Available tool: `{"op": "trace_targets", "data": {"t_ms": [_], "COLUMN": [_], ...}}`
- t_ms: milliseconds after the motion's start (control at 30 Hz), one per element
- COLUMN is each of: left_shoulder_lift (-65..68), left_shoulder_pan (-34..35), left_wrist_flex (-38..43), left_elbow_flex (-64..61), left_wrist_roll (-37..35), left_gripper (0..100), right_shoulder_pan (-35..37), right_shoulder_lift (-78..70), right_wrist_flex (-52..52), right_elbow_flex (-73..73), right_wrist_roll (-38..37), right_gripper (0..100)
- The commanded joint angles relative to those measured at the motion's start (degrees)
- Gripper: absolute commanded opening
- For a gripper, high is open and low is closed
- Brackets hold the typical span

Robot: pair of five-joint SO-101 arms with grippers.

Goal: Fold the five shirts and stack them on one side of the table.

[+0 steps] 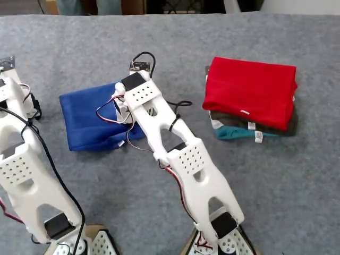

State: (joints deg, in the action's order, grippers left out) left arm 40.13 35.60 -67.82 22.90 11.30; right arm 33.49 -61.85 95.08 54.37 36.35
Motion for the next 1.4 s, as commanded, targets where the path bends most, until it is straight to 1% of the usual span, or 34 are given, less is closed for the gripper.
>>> {"op": "trace_targets", "data": {"t_ms": [0,100,167,267,367,533,700,833,967,1167,1233,1367], "left_shoulder_lift": [-2.20,-5.19,-6.95,-8.35,-8.53,-7.56,-0.79,6.95,13.80,20.57,22.77,26.99], "left_shoulder_pan": [-1.27,-4.70,-6.90,-9.54,-10.95,-11.21,-11.56,-11.74,-11.82,-11.91,-12.79,-14.99], "left_wrist_flex": [-7.91,-16.26,-20.66,-27.78,-32.62,-32.00,-24.35,-21.36,-21.89,-28.22,-29.71,-30.51], "left_elbow_flex": [6.81,13.41,17.71,23.34,27.30,25.01,20.44,20.79,24.84,36.53,40.31,47.34], "left_wrist_roll": [-0.44,-5.19,-7.21,-8.44,-8.70,-8.79,-8.88,-8.88,-8.97,-8.88,-8.79,-7.47], "left_gripper": [10,11,15,21,22,23,23,23,23,22,18,2], "right_shoulder_pan": [-1.41,-1.58,-2.11,-2.90,-2.99,-2.99,-2.99,-2.99,-2.99,-2.90,-2.81,-2.73], "right_shoulder_lift": [-2.07,-3.74,-4.35,-4.79,-4.79,-4.88,-4.88,-4.88,-4.88,-4.88,-4.88,-4.88], "right_wrist_flex": [-0.26,-0.62,-0.62,-0.44,-0.70,-0.70,-0.70,-0.70,-0.70,-0.70,-0.70,-0.44], "right_elbow_flex": [0.04,0.57,1.19,2.77,2.86,2.86,2.86,2.86,2.86,2.86,2.86,2.77], "right_wrist_roll": [-1.05,-1.05,-1.05,-0.88,-0.88,-0.88,-0.97,-0.97,-0.97,-1.05,-1.05,-1.05], "right_gripper": [1.3,1.3,1.3,1.3,1.3,1.4,1.4,1.4,1.4,1.4,1.4,1.4]}}
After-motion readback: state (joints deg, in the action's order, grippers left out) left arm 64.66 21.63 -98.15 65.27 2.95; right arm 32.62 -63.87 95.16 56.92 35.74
